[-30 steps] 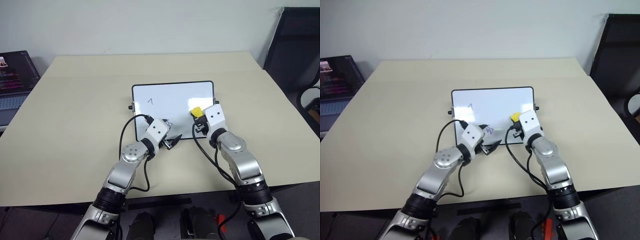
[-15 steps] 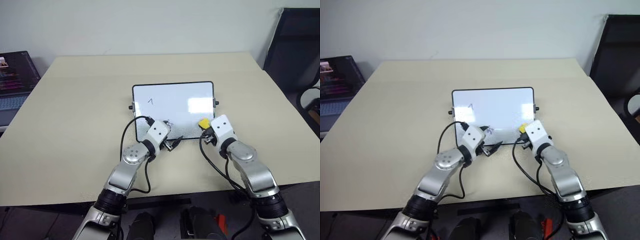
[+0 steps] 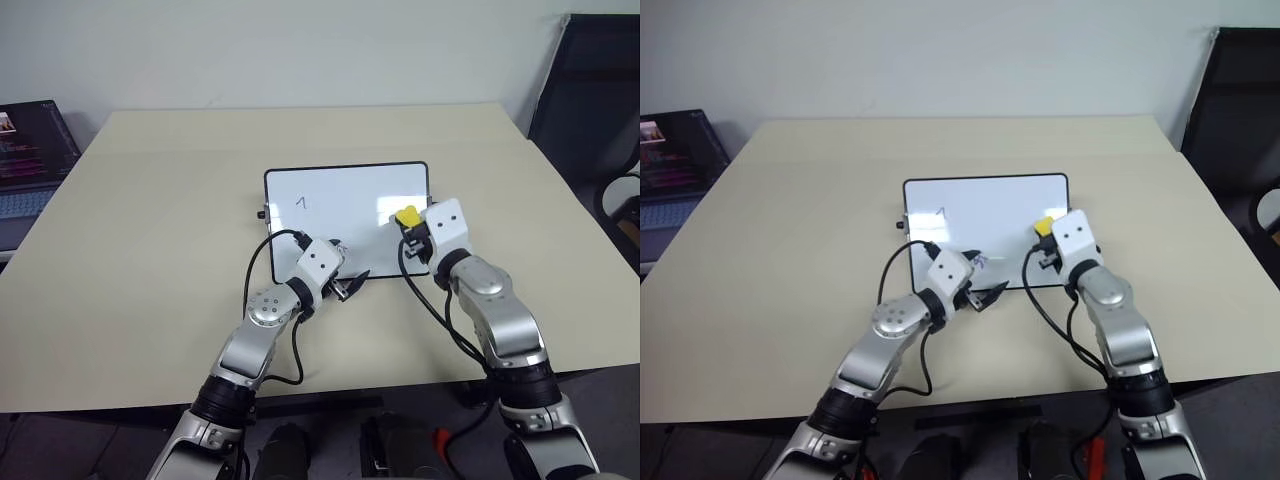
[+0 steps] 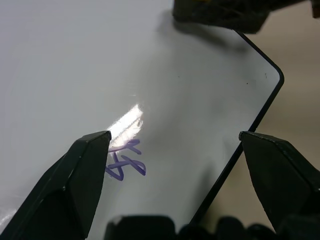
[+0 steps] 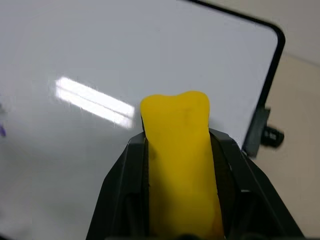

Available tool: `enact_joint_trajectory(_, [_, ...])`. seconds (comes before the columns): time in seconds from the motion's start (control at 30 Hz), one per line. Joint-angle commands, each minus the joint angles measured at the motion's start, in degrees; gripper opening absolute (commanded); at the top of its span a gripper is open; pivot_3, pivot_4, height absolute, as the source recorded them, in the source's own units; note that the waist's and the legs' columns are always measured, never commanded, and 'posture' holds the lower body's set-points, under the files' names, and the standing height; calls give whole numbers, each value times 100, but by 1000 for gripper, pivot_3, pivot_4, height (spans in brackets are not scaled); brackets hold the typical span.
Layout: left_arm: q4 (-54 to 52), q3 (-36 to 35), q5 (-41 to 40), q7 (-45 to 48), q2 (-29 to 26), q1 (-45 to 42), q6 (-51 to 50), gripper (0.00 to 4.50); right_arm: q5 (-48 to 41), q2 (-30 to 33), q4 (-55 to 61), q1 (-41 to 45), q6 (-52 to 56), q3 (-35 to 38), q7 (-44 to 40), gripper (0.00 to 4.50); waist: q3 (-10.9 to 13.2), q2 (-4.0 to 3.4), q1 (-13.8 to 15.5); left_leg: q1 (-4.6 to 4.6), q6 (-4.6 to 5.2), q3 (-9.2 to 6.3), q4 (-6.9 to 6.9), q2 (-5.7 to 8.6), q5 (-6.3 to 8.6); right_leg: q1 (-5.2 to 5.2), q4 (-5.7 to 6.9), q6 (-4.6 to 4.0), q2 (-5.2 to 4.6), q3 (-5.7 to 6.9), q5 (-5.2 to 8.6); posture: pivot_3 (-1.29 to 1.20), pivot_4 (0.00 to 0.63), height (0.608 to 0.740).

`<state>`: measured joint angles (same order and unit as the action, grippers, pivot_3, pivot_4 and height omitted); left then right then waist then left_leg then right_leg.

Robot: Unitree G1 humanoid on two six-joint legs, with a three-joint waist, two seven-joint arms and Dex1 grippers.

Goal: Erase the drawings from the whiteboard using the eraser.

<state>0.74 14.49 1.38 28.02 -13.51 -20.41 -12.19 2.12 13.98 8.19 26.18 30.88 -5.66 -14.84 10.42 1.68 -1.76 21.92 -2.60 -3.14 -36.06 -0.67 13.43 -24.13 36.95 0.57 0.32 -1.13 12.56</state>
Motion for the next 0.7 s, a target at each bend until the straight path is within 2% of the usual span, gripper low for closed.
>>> enact_joint_trajectory(0.03, [-93,0,42,-3,6,-63,97,4500,1,-26,-70,56,-232,27,13,1249,0,0,7,1,0,0,0,0,0,0,-1,0,0,0,0,0,150,740])
enact_joint_trajectory(0.43, [-887,-130,31,-228,-79,512,-303,4500,100,426,753,-1009,327,-89,-298,1249,0,0,-7,-9,1,0,-4,-2,0,2,10,0,-1,-2,0,0,150,740])
enact_joint_trajectory(0.7, [-1465,-452,347,-1214,132,1080,-421,4500,-23,172,555,-680,-48,10,-218,1249,0,0,-7,-12,1,1,-5,-4,-1,2,11,0,-1,-1,0,0,150,740])
